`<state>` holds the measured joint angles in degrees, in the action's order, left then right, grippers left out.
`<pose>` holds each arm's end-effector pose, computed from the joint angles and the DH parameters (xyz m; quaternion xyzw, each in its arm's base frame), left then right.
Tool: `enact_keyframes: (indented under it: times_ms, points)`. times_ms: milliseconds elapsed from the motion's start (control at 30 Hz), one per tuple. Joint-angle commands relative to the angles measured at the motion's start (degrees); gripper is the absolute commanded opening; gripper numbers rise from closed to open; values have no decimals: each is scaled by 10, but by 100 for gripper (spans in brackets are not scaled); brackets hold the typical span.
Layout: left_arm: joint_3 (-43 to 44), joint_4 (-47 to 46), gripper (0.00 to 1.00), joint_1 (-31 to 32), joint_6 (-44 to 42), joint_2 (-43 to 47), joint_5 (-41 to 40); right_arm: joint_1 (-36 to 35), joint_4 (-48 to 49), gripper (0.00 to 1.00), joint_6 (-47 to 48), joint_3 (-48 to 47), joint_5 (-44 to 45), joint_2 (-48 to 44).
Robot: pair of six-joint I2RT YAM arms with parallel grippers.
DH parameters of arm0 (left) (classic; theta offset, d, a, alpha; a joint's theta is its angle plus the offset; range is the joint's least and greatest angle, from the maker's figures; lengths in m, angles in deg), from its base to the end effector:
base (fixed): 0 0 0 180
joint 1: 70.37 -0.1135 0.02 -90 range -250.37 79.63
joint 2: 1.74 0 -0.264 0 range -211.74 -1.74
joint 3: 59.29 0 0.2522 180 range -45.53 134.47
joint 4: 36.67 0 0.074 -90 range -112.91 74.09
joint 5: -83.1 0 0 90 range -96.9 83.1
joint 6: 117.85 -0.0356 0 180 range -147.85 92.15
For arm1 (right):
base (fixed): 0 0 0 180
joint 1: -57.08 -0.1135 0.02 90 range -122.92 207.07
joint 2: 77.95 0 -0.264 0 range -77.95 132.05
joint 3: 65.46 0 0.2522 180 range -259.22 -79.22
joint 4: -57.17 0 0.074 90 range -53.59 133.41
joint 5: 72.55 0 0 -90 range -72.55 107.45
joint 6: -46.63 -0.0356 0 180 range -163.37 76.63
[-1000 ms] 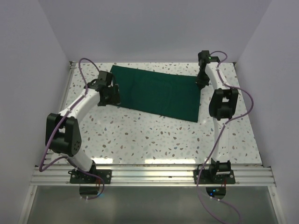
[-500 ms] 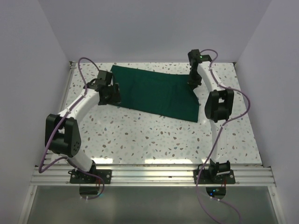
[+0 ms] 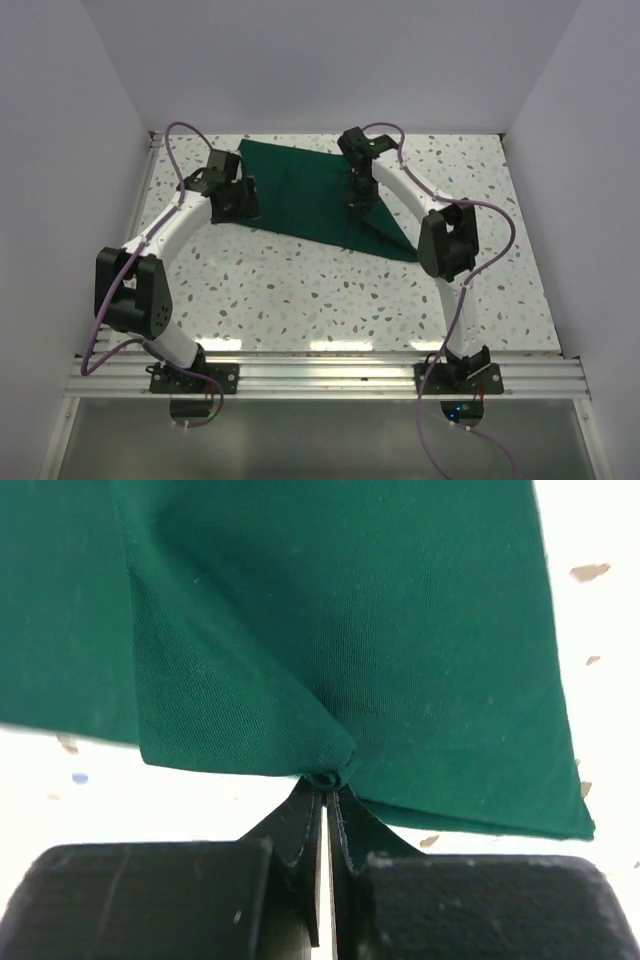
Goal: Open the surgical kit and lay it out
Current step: Open the surgical kit at the center of the board.
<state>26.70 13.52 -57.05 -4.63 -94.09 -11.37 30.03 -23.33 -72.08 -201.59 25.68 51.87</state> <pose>0.3333 -0.0761 0.2580 -0.0938 0.9524 -0.0547 0.2848 0.4205 0.2090 0.2389 0.0242 0.9877 0.0013 0.1545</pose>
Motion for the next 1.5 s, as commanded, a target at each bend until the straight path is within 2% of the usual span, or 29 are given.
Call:
enact_keyframes:
  times_ms: [0,100,133,200,233,267,333,433,567,733,867,1167,1467]
  points:
    - [21,-29,75,4,2,11,17,-41,6,0,24,50,-60,-71]
    - [40,-25,75,4,3,2,21,-85,49,0,37,134,-97,-131]
    - [43,-25,75,4,3,0,22,-91,68,0,37,161,-142,-145]
    - [50,-25,75,4,4,-4,25,-101,112,0,36,229,-174,-176]
    - [53,-25,74,4,5,-7,26,-105,117,34,38,244,-175,-180]
    - [55,-25,75,4,5,-9,28,-110,109,54,42,253,-155,-178]
    - [59,-23,74,4,5,-12,30,-112,90,75,52,246,-125,-168]
    - [56,-24,74,4,8,-12,32,-111,54,82,71,193,-83,-142]
    - [50,-24,74,4,9,-11,32,-111,17,83,80,59,-62,-89]
    - [36,-27,74,4,12,-2,31,-112,-31,82,71,-106,-73,19]
    - [27,-29,74,4,9,5,24,-117,-44,80,59,-158,-79,72]
    - [0,-33,74,2,0,18,13,-168,-32,74,48,-109,-66,100]
    - [-17,-38,74,-6,-12,24,15,-180,-41,68,36,-132,-36,153]
